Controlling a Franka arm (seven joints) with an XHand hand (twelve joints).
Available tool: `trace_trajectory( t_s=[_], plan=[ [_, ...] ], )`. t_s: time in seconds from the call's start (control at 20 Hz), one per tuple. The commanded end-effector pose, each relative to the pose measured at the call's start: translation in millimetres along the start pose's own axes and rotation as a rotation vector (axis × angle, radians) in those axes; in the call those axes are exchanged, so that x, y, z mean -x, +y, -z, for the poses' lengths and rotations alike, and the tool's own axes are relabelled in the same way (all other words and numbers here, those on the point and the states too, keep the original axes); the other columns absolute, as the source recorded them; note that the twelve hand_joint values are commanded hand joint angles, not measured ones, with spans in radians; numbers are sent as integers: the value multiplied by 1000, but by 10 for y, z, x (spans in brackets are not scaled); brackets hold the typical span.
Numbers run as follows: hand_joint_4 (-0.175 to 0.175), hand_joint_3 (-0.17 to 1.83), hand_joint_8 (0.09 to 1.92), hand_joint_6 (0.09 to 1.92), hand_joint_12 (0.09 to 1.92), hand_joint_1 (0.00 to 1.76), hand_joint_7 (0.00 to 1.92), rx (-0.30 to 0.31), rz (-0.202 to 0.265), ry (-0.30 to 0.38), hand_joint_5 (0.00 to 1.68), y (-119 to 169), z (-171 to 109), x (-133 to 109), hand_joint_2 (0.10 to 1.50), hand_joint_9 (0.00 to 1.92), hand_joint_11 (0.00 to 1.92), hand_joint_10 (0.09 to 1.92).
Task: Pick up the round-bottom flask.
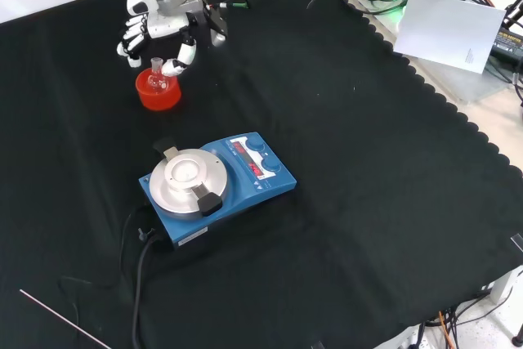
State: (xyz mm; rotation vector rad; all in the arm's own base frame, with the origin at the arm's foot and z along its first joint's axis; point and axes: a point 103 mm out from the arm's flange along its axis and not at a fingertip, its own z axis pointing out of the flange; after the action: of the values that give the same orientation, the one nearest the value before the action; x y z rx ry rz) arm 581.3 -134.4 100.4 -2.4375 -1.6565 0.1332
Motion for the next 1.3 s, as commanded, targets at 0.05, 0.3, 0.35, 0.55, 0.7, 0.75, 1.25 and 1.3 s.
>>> trace_trajectory(
  t_s=[0.05, 0.3, 0.35, 0.55, 0.7, 0.75, 1.25, 1.3],
  plan=[
    [-70, 805, 653, 711, 1238, 953, 62, -32, -13, -27, 395, 6, -26, 71, 630, 182, 0, 716],
    [-65, 803, 650, 762, 1231, 955, 51, -34, -22, -30, 523, 15, -18, 153, 630, 177, 0, 714],
    [-65, 802, 650, 777, 1231, 957, 51, -28, -23, -29, 549, 15, -17, 162, 631, 177, 0, 714],
    [-66, 795, 649, 842, 1236, 961, 57, 1, -20, -16, 613, -16, -8, 156, 636, 179, 0, 713],
    [-67, 793, 650, 864, 1238, 963, 66, 7, -16, -11, 621, -18, -1, 154, 640, 182, 0, 713],
    [-67, 793, 651, 868, 1239, 964, 69, 8, -15, -12, 622, -16, -1, 149, 641, 184, 0, 714],
    [-68, 791, 650, 884, 1246, 962, 79, 8, -8, -15, 610, 28, 27, 130, 647, 192, 0, 714],
    [-68, 790, 650, 885, 1247, 961, 79, 9, -8, -15, 609, 30, 28, 127, 647, 192, 0, 714]
  ],
)
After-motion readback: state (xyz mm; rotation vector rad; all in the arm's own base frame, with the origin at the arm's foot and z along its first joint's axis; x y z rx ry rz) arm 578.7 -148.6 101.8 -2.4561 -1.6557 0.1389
